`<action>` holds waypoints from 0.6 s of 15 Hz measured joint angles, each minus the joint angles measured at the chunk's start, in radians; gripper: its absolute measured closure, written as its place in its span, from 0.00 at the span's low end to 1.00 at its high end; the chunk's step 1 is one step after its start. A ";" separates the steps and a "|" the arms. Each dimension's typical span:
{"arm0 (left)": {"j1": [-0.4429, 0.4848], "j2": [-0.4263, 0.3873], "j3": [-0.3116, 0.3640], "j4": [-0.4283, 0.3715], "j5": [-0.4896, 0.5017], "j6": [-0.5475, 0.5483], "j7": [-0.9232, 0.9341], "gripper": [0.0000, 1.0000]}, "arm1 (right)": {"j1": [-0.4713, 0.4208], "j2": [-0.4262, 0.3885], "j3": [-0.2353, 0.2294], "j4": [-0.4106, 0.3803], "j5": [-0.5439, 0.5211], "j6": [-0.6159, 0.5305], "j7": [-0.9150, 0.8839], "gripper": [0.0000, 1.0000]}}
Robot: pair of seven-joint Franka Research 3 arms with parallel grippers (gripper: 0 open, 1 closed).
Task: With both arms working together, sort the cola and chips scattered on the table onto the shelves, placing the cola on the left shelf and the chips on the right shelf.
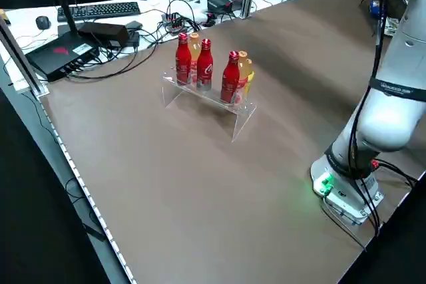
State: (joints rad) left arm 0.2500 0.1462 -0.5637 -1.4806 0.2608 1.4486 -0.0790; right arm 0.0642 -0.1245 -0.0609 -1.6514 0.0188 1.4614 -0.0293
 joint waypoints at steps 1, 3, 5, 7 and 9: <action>-0.065 0.000 0.084 0.012 -0.030 0.000 0.006 0.00 | -0.001 0.000 -0.001 0.000 0.000 0.000 0.000 0.00; -0.165 -0.013 0.226 0.035 -0.110 0.000 0.020 0.00 | -0.001 0.000 0.000 0.000 0.000 0.000 0.000 0.00; -0.227 -0.051 0.342 0.044 -0.197 -0.003 0.051 0.00 | -0.001 0.001 0.004 0.000 0.000 0.004 0.000 0.00; -0.249 -0.093 0.400 0.044 -0.228 -0.014 0.102 0.00 | 0.000 0.001 0.009 0.000 0.000 0.016 0.000 0.00; -0.250 -0.116 0.410 0.041 -0.234 -0.022 0.120 0.00 | 0.000 0.001 0.010 0.000 0.000 0.019 0.000 0.00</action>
State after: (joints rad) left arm 0.0000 0.0301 -0.1534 -1.4397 0.0267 1.4262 0.0407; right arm 0.0638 -0.1231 -0.0509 -1.6514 0.0189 1.4807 -0.0296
